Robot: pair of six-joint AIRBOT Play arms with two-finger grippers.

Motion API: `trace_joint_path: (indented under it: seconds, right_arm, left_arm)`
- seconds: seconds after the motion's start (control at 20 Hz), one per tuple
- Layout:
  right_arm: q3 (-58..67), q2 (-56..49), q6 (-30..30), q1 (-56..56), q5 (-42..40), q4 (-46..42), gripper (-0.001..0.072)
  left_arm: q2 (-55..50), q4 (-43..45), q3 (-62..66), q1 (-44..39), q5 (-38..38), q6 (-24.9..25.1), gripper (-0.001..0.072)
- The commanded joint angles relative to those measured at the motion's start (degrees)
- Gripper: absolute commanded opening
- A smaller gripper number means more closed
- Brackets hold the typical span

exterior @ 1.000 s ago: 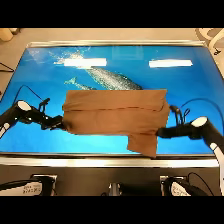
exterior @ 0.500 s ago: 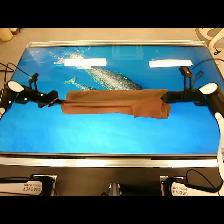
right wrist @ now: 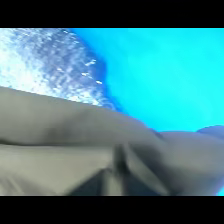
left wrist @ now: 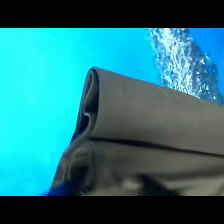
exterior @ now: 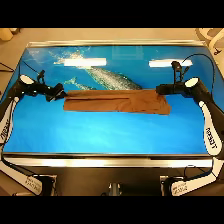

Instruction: Fold the shirts.

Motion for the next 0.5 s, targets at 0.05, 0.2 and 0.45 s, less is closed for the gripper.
trace_joint_path:
  seconds: [0.05, 0.2, 0.45]
  right_arm:
    - [2.27, -0.74, -0.90, -0.20, 4.61, -6.71, 0.0648]
    - [3.17, -0.76, 4.31, -2.67, 11.91, -16.13, 0.0710]
    - [3.17, -2.84, 5.51, -5.14, 17.81, -14.88, 0.0714]
  left_arm:
    - [-1.09, 2.12, 2.23, 0.61, -1.66, 0.44, 0.0712]
    - [2.01, 2.80, 2.80, 1.86, -3.45, 0.63, 0.0711]
    - [9.51, 2.75, 2.78, 0.26, -4.20, 2.78, 0.0708]
